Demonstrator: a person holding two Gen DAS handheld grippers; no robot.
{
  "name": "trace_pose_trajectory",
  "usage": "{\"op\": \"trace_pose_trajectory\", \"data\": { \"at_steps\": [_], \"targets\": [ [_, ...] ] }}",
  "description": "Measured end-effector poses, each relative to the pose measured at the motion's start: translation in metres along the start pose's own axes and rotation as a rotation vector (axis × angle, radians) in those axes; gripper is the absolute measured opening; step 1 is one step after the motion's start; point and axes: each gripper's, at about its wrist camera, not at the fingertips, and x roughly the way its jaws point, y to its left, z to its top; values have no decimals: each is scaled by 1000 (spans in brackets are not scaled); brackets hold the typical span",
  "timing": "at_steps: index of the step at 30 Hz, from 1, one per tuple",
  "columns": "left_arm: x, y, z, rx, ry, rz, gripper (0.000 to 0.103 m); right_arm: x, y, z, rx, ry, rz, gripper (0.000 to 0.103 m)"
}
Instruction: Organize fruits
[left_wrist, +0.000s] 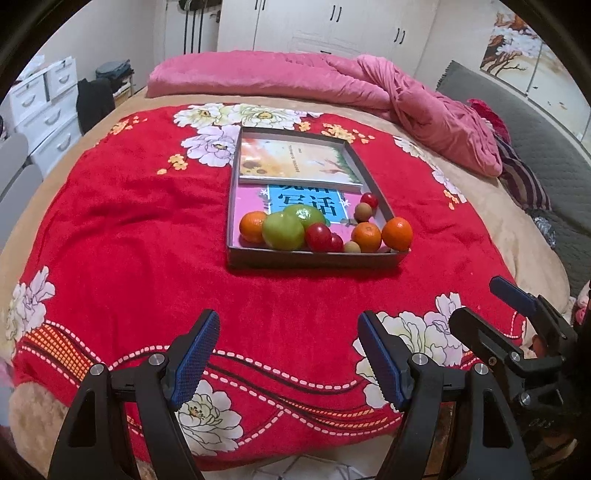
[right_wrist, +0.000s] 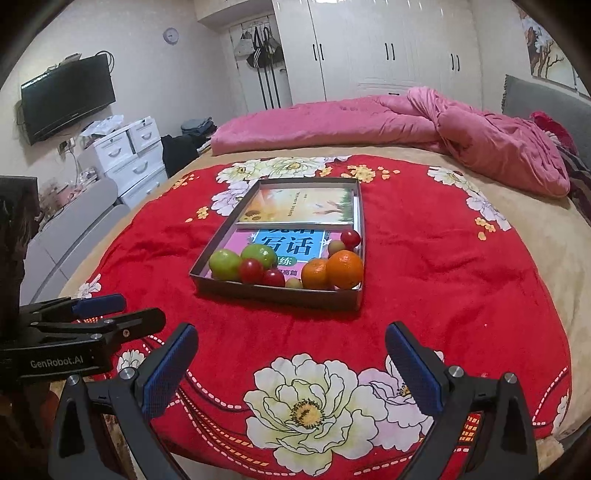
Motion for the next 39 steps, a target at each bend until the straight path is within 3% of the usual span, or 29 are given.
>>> {"op": "trace_pose_trajectory", "data": {
  "at_steps": [9,39],
  "targets": [
    [-2,-3,1,20,-11,43,78,0,-1,1,0,0,-1,102],
    [-1,-3,2,12,-8,35,78,1,0,0,-1,4,-3,102]
  ]
}}
